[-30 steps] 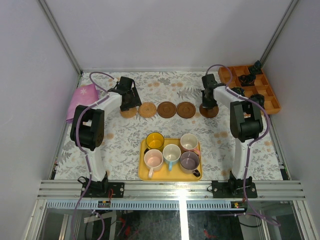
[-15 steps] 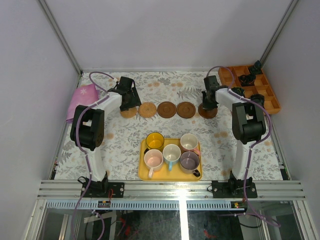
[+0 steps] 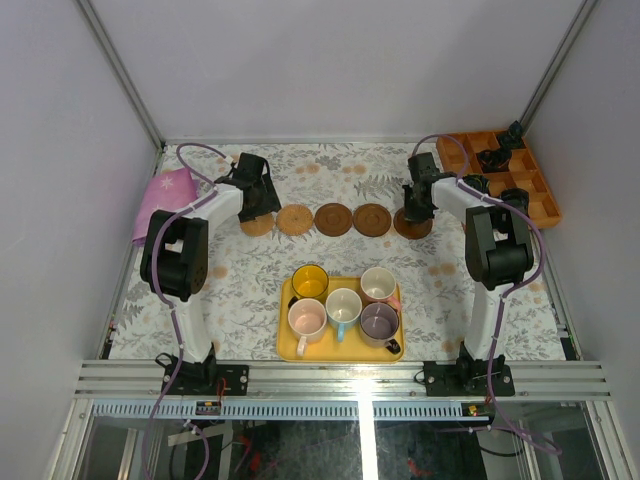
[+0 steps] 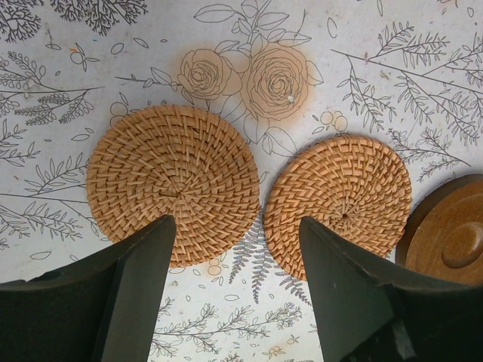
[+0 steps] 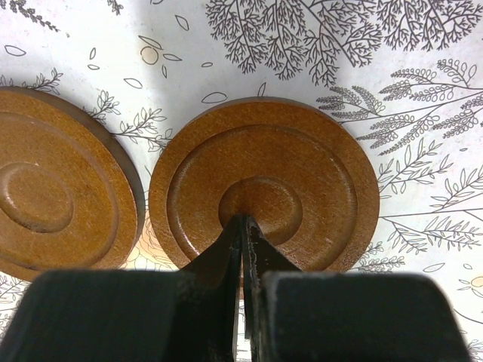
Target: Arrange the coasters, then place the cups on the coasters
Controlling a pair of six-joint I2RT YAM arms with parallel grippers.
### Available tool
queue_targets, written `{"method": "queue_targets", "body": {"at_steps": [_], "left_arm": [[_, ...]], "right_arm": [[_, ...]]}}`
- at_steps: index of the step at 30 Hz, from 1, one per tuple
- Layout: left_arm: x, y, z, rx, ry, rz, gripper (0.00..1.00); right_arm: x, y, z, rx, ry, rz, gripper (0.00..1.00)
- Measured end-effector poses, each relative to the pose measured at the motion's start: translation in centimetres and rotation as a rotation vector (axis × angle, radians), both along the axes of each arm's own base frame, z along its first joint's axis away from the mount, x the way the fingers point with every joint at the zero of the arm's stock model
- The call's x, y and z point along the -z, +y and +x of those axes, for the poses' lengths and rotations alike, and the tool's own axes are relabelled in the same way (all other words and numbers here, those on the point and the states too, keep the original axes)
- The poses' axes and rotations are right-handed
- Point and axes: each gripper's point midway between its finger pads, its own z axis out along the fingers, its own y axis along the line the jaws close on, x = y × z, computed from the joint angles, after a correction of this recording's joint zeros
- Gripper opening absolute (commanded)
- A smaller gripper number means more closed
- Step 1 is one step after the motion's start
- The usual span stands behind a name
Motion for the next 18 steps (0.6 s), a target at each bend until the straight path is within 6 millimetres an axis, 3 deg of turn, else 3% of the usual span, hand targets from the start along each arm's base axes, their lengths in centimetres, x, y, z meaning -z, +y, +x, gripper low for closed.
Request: {"method": "queue_targets", "body": {"at_steps": [18], "left_arm": [[0.0, 0.1, 0.0, -0.005, -0.001, 0.005, 0.67]], "right_arm": [[-0.3, 0.3, -1.1, -0.015, 0.045, -0.013, 0.00]]}}
